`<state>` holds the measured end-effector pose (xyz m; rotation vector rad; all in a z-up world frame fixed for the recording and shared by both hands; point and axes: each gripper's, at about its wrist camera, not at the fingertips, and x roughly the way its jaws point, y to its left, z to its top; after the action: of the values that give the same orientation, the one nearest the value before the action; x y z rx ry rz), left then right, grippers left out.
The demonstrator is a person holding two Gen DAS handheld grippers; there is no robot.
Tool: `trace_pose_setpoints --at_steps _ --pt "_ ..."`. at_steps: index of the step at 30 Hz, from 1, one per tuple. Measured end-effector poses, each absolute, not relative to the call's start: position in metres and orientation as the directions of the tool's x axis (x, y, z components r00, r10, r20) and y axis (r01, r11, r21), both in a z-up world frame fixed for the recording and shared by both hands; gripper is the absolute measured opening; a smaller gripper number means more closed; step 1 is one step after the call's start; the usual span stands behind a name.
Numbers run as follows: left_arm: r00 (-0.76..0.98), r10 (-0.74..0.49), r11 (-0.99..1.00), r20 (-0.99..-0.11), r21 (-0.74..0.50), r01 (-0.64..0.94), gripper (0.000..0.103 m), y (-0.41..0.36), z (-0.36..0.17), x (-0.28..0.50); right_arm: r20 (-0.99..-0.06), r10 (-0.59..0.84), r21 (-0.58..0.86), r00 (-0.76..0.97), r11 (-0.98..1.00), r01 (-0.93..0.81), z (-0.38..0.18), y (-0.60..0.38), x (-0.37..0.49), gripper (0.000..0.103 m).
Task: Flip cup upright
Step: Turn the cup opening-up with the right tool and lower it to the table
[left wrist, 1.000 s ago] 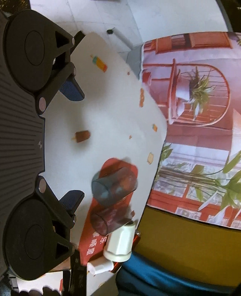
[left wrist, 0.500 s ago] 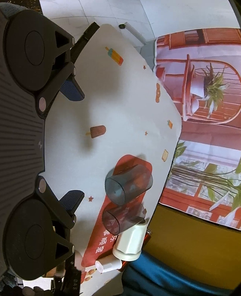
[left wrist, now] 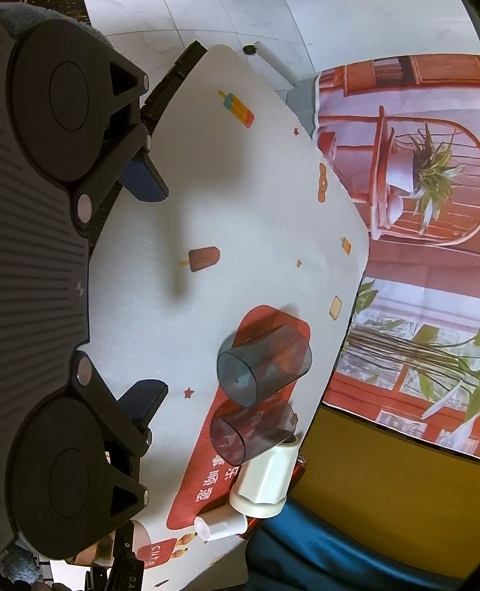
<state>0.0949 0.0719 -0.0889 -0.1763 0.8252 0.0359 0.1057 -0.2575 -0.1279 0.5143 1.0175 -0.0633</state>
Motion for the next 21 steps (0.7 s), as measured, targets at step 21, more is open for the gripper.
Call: trace_pose_setpoints --at_steps 21 --pt "0.672 -0.05 0.982 -0.739 -0.161 -0.103 0.103 0.072 -0.092 0.096 -0.779 0.052 0.249 0.625 0.941 0.231 -0.098 -0.263 0.098 0.065"
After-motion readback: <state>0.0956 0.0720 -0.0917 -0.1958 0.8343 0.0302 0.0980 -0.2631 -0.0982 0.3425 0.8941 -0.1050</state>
